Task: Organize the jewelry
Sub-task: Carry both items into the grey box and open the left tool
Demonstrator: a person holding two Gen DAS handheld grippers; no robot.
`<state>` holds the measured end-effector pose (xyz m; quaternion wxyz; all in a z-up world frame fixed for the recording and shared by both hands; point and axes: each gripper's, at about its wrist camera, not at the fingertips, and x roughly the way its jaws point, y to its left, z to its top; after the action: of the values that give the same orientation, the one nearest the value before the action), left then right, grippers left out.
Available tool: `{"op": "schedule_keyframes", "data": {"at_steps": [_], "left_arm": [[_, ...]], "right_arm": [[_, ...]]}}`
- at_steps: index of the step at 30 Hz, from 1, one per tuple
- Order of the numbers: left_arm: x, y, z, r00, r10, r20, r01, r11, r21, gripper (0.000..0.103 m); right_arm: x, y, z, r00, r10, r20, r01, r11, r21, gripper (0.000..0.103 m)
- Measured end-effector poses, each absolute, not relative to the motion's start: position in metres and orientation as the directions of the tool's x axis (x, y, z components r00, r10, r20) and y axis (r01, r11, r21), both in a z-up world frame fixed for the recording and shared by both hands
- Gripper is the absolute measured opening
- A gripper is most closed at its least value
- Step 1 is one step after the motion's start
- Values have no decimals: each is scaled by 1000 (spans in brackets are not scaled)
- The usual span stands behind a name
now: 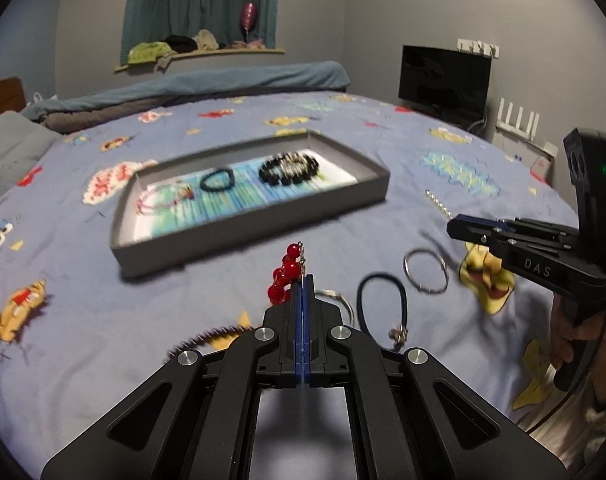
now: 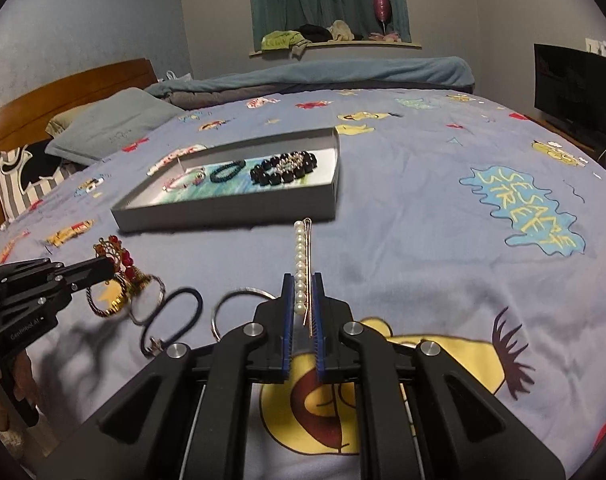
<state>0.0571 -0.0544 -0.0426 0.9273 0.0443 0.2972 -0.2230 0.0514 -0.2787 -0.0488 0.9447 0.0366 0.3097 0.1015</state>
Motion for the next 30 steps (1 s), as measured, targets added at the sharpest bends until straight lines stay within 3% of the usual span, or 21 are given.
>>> {"op": "schedule_keyframes", "data": {"at_steps": [10,15,21,30], "left_arm": [[85,-28,37,807,-359,-468,400,916,-12,1],[124,-22,60,822,-327,-466,366,930,-6,1],[171,-23,50,810,-290,-510,330,944,-12,1],[208,-48,-1,719,-357,-596,393,916,-75,1]], "right_arm": [[76,-272,10,834,226,-503,-205,974,97,8],[108,-267,33,849,229,-475,-204,973,105,8],[148,-258,31,844,236,-482,-211,972,107,8],[195,-246,-29,735,251,-629,-207,968,144,8]]}}
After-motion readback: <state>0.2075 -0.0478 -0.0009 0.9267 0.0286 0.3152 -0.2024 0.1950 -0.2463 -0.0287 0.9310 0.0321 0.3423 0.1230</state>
